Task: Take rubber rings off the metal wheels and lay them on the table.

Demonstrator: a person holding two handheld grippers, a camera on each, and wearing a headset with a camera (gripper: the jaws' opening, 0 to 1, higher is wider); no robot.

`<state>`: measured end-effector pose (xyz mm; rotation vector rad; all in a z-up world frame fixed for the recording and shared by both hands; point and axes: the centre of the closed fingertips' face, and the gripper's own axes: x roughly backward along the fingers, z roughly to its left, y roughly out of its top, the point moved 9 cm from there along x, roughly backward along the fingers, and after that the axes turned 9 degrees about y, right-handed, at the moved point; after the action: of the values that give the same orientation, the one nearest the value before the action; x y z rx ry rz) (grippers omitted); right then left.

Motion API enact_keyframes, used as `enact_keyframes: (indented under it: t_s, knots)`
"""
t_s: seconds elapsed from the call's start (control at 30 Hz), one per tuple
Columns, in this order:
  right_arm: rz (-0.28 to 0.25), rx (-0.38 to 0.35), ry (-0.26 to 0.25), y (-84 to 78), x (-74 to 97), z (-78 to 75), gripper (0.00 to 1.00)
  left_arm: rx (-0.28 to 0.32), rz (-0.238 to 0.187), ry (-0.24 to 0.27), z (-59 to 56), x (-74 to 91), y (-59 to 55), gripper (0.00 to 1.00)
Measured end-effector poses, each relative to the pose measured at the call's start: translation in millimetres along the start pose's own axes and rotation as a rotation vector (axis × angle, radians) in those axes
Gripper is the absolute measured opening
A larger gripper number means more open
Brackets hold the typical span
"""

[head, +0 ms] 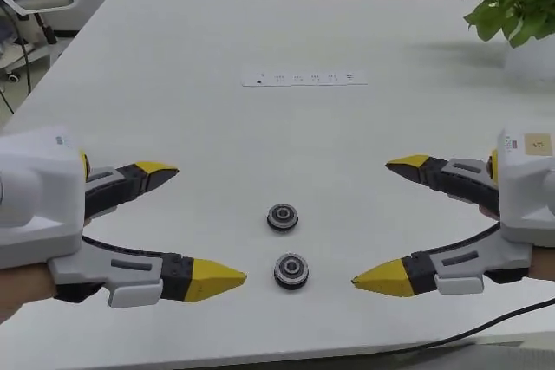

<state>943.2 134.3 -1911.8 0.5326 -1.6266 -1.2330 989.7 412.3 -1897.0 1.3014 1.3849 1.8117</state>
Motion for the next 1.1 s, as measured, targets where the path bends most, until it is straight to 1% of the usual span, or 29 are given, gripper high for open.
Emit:
enact_keyframes:
  t_s: [0.07,0.2,0.37,0.5,0.73,0.77,0.8,0.87,0.97,1.07,1.1]
  knots:
    - [0.009,0.007,0.004,-0.9,-1.8,-2.6,0.94,-0.009,0.009,-0.003,1.0,-2.3,-0.7,0.94]
    - [0.004,-0.012,0.012,-2.9,-4.6,-7.6,0.93,-0.002,0.012,-0.005,4.9,-6.2,0.2,0.94]
    - [0.016,-0.013,0.025,-6.2,-9.1,-12.2,0.91,-0.011,0.013,-0.01,9.6,-11.2,2.0,0.94]
    - [0.001,-0.024,0.023,-8.1,-11.4,-16.9,0.91,-0.017,0.018,-0.009,12.9,-15.7,1.0,0.94]
    - [-0.005,-0.028,0.029,-10.1,-13.7,-20.5,0.9,-0.028,0.019,-0.018,12.7,-20.0,-0.6,0.94]
    - [-0.015,-0.038,0.032,-10.3,-14.0,-21.0,0.89,-0.026,0.02,-0.02,12.4,-20.5,-0.8,0.94]
    - [-0.026,-0.046,0.034,-10.7,-14.3,-21.7,0.89,-0.01,0.016,-0.027,11.3,-21.2,-0.3,0.93]
    - [-0.019,-0.047,0.039,-12.0,-15.1,-21.8,0.89,-0.003,0.009,-0.035,9.9,-22.2,1.1,0.93]
    - [0.004,-0.033,0.047,-14.6,-16.5,-21.7,0.88,-0.021,0.006,-0.042,7.3,-25.8,3.1,0.93]
    - [-0.005,-0.04,0.06,-14.2,-17.8,-20.6,0.87,-0.026,0.01,-0.047,6.1,-29.5,2.5,0.93]
    - [-0.001,-0.037,0.067,-14.6,-18.5,-20.1,0.87,-0.04,0.015,-0.04,5.7,-30.9,1.8,0.93]
